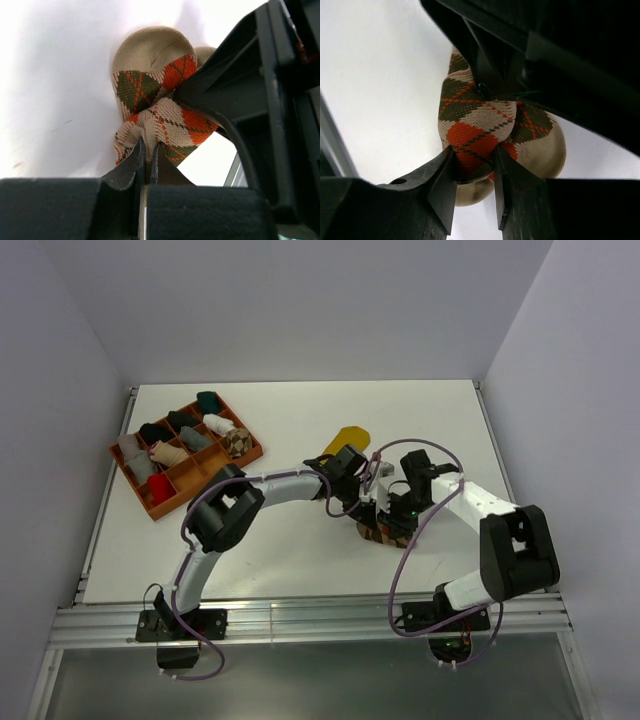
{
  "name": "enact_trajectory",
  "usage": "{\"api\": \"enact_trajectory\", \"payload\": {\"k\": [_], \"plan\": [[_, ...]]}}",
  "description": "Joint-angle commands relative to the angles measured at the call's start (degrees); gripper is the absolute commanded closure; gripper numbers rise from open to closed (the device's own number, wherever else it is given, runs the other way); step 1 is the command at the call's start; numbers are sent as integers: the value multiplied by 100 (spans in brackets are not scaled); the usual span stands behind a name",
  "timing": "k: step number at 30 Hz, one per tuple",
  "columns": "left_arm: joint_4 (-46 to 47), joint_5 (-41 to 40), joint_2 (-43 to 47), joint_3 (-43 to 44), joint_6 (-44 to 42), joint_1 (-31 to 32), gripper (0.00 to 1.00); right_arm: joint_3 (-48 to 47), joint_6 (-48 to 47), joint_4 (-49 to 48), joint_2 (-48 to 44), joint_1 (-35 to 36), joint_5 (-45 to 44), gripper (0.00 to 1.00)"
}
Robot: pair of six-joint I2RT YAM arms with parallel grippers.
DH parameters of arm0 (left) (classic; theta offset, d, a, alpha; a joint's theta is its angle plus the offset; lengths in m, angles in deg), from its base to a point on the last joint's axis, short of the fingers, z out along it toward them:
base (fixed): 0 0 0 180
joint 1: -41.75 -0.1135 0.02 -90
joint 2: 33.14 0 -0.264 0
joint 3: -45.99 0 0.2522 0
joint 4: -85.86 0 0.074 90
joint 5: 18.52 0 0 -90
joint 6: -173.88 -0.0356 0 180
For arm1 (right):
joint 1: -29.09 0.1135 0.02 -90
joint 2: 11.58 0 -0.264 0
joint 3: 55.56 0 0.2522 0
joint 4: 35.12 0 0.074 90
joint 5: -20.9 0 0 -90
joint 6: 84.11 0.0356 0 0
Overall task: Roll the socks
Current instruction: Roll the sock at the center of the board.
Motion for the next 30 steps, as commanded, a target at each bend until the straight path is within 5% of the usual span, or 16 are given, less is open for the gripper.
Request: {"api": "enact_trajectory", "payload": {"k": [1, 11, 21, 30], "plan": [[-107, -510, -79, -18, -250, 139, 100, -135, 775, -686, 819, 460, -1248, 75], [-73, -651, 88, -18, -39, -291, 100, -1524, 1512, -1038, 1804, 1032, -1811, 79], [296, -80, 1, -202, 338, -344, 99, -1209, 1329, -670, 1594, 1023, -1460, 81], [675, -44, 220, -580, 664, -344, 80, -1542, 1487, 69, 1918, 883, -1117, 82]]}}
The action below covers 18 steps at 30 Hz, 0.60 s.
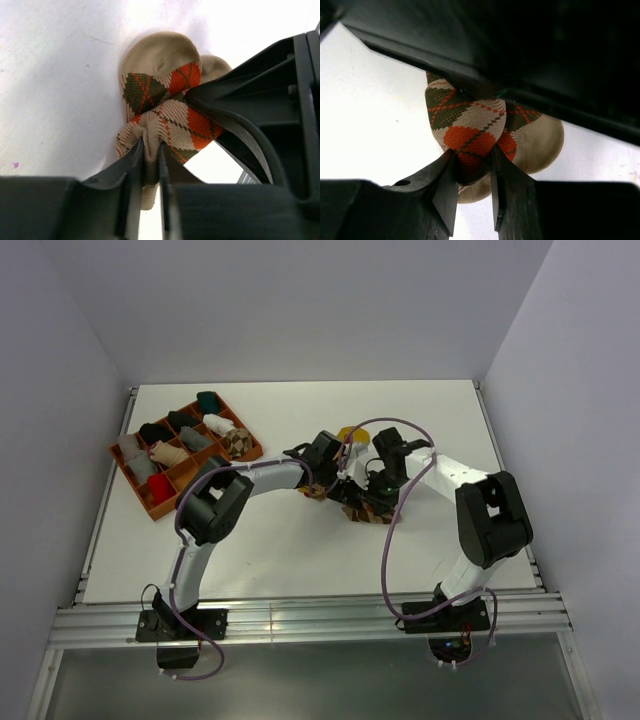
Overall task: Roll the socks
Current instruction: Roll the sock at the center of the board.
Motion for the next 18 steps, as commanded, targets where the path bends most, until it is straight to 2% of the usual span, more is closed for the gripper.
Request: {"api": "enact_trajectory", "payload": {"k": [1, 3, 11, 18], "plan": [[316, -181, 207, -300, -90, 510, 77, 66, 390, 366, 559, 98, -236, 82], [614, -331, 339, -580, -20, 484, 69, -13, 434, 480, 629, 37, -95, 82], [1924, -1736, 1349, -1732, 543, 352, 56, -294, 566, 797, 884, -166, 107, 83], [2767, -2563, 2069, -2453, 859, 282, 54, -567, 583, 1087, 1174, -377, 239, 84]]}}
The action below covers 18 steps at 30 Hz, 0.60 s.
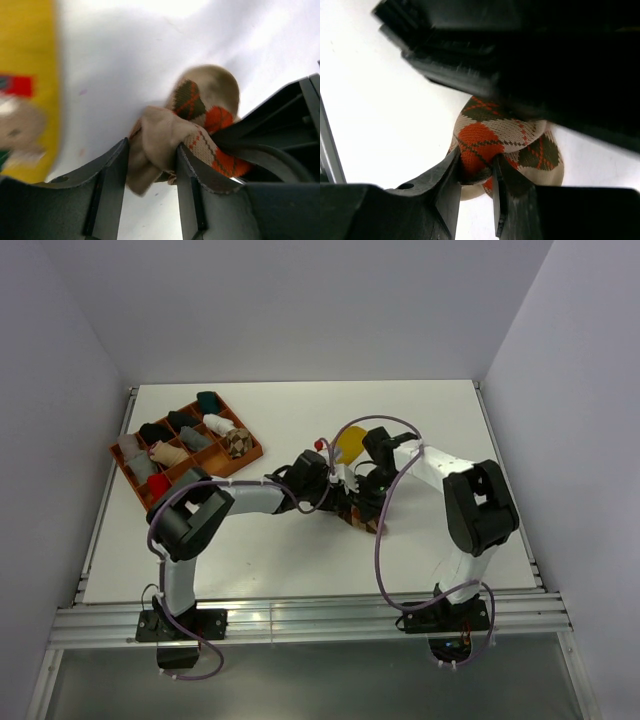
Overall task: Roll the socks
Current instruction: Roll the sock at the center of the board.
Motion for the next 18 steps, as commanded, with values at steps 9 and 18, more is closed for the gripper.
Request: {"api": "enact_trajectory", "payload": {"k": [9, 18], "plan": [[1558, -595, 1277, -940, -248, 96, 56, -212, 1473, 446, 811, -899, -698, 84], [1779, -445, 1392, -1073, -800, 139, 55, -519, 1333, 823, 1127, -1040, -540, 84]]}}
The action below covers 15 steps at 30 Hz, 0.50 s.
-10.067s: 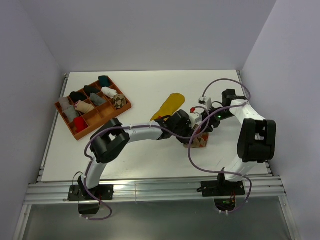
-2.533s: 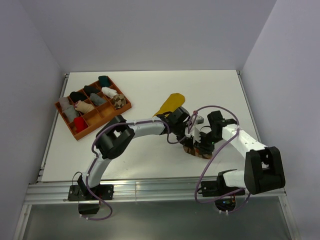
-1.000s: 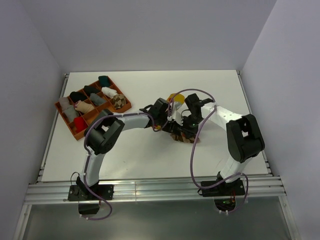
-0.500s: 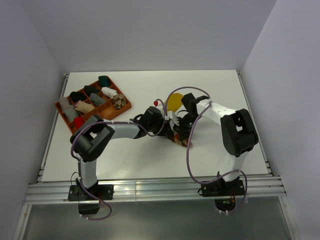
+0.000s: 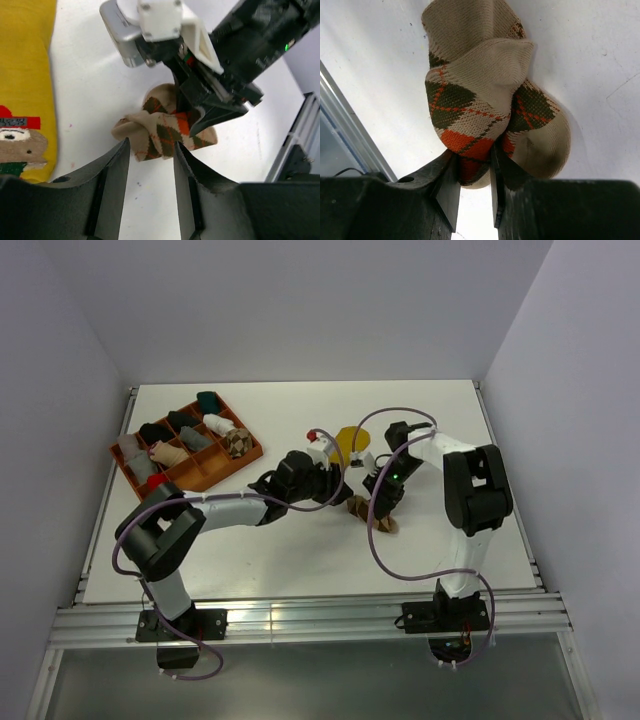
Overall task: Roll the socks
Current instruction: Roll the sock at the center of the board.
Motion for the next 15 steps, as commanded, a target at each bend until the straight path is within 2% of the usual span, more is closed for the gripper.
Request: {"api": "enact_trajectory", "payload": {"k": [1, 6, 11, 14, 15], "plan": [[220, -36, 170, -49, -635, 94, 55, -148, -55, 388, 421, -56, -684, 84], [-105, -931, 153, 153, -1645, 646, 52, -640, -73, 942, 878, -144, -465, 84], [96, -951, 39, 162, -2183, 929, 44, -983, -108, 1330, 1159, -170, -245, 84], [473, -1257, -41, 57, -2823, 1166, 40, -1115, -82, 1400, 1265, -170, -253, 84], [588, -1328, -76, -5, -3347, 1279, 39, -1133, -82, 1392, 1283, -170, -271, 84]]}}
